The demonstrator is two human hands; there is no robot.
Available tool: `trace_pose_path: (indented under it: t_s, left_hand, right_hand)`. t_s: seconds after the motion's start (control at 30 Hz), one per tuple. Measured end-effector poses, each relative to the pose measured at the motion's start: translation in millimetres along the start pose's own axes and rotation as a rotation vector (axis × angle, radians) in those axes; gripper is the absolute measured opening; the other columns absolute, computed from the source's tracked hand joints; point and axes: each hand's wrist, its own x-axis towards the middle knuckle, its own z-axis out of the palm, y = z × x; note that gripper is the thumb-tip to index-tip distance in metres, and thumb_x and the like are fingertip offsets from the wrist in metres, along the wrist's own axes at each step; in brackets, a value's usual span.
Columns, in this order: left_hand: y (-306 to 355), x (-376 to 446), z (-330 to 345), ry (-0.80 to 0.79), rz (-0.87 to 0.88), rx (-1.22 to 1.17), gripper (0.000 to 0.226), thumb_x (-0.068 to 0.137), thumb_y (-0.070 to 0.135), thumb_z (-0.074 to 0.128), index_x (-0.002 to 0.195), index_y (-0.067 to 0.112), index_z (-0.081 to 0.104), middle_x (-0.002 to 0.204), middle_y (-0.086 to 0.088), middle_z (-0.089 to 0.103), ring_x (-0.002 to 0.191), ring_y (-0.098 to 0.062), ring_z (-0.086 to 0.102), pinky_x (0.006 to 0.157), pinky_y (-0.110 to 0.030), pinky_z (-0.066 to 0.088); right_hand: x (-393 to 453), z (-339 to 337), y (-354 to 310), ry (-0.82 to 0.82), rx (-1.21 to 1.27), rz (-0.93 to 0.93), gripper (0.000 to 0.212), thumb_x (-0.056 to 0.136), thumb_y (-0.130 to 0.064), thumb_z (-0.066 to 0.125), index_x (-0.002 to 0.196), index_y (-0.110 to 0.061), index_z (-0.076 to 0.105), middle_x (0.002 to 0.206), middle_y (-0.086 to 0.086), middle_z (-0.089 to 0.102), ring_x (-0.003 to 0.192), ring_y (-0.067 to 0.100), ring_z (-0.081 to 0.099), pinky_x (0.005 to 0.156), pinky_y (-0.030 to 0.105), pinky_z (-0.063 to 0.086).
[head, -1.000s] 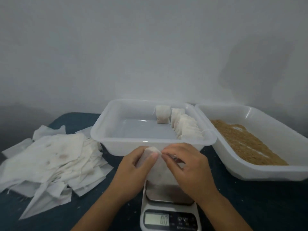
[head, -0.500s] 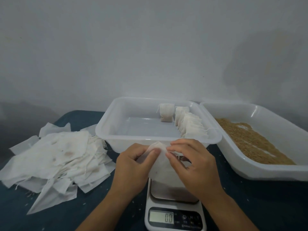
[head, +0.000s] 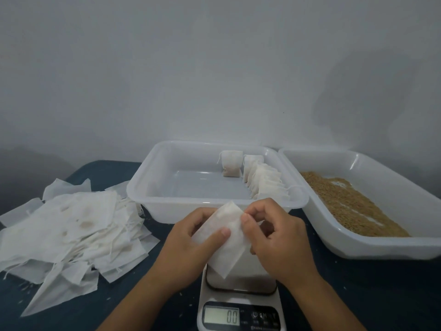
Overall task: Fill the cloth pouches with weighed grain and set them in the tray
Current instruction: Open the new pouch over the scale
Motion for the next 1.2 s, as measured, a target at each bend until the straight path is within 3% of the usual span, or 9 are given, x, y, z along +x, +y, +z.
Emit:
trace_pose_path:
  t_s: [0.13,0.23,0.33,0.6,0.77,0.87,1.0,1.2]
  left_hand:
    - [-3,1,1,0.044,0.026,0.083,0.015,0.085,0.047,0.074,0.100,0.046,0.074,0.095,0.010,0.077,0.087,-0.009,0.072,0.071,-0.018,0.055]
    - [-8,1,1,0.123,0.059,0.211,0.015,0.091,0.028,0.077,0.093,0.043,0.076,0.087,0.012,0.076,0.082,-0.010,0.071,0.070,-0.025,0.055]
    - [-8,0,1,0.163,0.078,0.300,0.014,0.088,0.027,0.075,0.092,0.041,0.075,0.091,0.017,0.075,0.089,-0.007,0.070,0.074,-0.028,0.053]
    - [-10,1,1,0.140,0.135,0.334,0.030,0.087,0.022,0.078,0.098,0.050,0.072,0.094,0.020,0.075,0.090,-0.006,0.070,0.074,-0.020,0.051]
    - [-6,1,-1,0.160,0.144,0.333,0.029,0.085,0.027,0.077,0.100,0.051,0.070,0.092,0.022,0.073,0.090,-0.003,0.069,0.074,-0.013,0.050]
    - [-6,1,-2,0.110,0.115,0.317,0.039,0.084,0.022,0.081,0.104,0.052,0.069,0.097,0.021,0.074,0.093,-0.003,0.070,0.075,-0.013,0.053]
    - [1,-2,-5,-0.002,0.117,0.260,0.038,0.080,0.043,0.081,0.116,0.046,0.069,0.119,0.022,0.068,0.114,0.001,0.064,0.089,-0.009,0.048]
    - [12,-3,-20,-0.354,-0.132,-0.088,0.052,0.088,0.024,0.076,0.137,0.033,0.062,0.135,0.000,0.066,0.124,-0.023,0.065,0.103,-0.041,0.055]
  right_hand:
    - [1,-3,-2,-0.106,0.111,0.083,0.007,0.099,-0.024,0.068,0.094,-0.028,0.067,0.080,-0.015,0.074,0.049,0.012,0.067,0.048,0.018,0.050]
    - [1,-5,-4,-0.202,0.151,0.114,0.007,0.099,-0.031,0.067,0.104,-0.035,0.069,0.087,-0.013,0.074,0.057,0.013,0.070,0.053,0.020,0.053]
    - [1,-4,-5,-0.255,0.106,0.108,0.007,0.096,-0.040,0.069,0.102,-0.037,0.070,0.091,-0.016,0.072,0.068,0.014,0.071,0.062,0.024,0.057]
    - [3,-9,-12,-0.360,0.240,0.281,0.011,0.100,-0.033,0.065,0.090,-0.035,0.061,0.085,-0.007,0.073,0.055,0.017,0.069,0.050,0.024,0.052]
    - [4,-9,-13,-0.456,0.266,0.319,0.009,0.099,-0.033,0.067,0.108,-0.032,0.065,0.100,-0.012,0.076,0.072,0.019,0.076,0.059,0.023,0.058]
    - [4,-9,-11,-0.485,0.234,0.312,0.012,0.098,-0.031,0.069,0.110,-0.029,0.070,0.100,-0.013,0.076,0.083,0.013,0.077,0.066,0.024,0.061]
    - [4,-13,-9,-0.483,0.221,0.260,0.011,0.098,-0.033,0.067,0.101,-0.022,0.068,0.095,-0.007,0.077,0.079,0.015,0.077,0.063,0.028,0.062]
    - [1,-17,-14,-0.566,0.169,0.106,0.005,0.101,-0.037,0.063,0.101,-0.032,0.064,0.095,-0.009,0.075,0.064,0.018,0.075,0.055,0.028,0.059]
